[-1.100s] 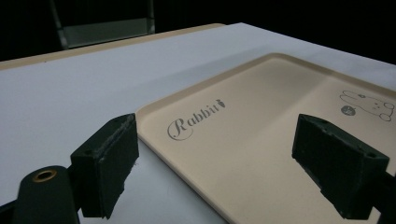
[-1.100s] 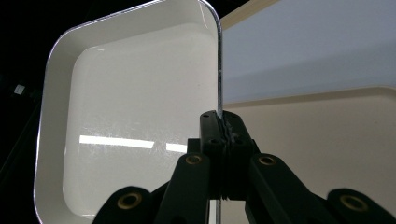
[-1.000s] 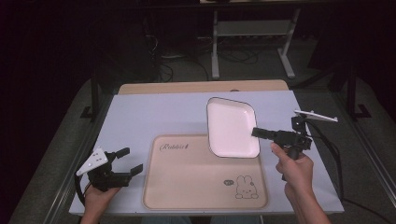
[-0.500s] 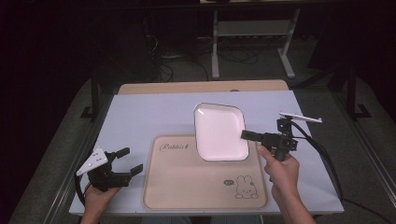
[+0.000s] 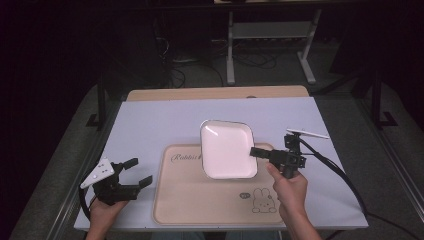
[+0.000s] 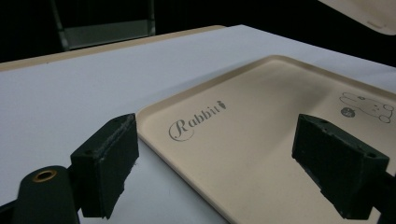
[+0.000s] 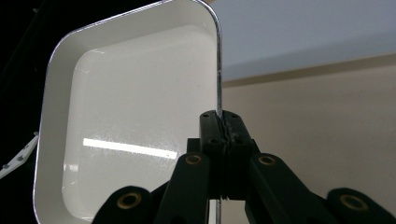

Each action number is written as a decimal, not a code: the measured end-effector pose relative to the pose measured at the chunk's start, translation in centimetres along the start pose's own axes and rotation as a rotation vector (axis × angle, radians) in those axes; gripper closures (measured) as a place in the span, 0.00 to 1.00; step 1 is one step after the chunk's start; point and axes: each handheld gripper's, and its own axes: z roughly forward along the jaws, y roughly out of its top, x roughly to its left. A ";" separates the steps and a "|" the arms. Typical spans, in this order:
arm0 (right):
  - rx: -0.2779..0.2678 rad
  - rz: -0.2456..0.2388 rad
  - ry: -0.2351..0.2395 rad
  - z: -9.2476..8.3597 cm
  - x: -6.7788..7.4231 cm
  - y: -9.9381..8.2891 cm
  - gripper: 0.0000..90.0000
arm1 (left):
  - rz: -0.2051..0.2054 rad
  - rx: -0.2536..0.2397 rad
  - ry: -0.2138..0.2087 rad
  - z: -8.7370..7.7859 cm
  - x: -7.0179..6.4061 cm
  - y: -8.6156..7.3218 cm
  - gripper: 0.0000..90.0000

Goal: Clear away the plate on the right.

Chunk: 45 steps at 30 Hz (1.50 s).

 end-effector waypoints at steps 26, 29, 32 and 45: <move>0.036 0.060 -0.062 3.5 -1.5 -2.1 0.98 | -0.008 -0.008 0.000 -0.1 0.2 0.0 0.16; 0.037 0.064 -0.088 3.7 -2.0 -2.4 0.98 | -0.005 -0.008 -0.002 -0.1 0.2 0.0 0.16; 0.040 0.076 -0.091 4.0 -2.4 -2.7 0.98 | -0.007 -0.008 -0.003 -0.1 0.1 0.0 0.16; 0.056 0.090 -0.135 4.8 -3.5 -3.8 0.98 | -0.009 -0.011 -0.001 -0.1 0.2 0.0 0.16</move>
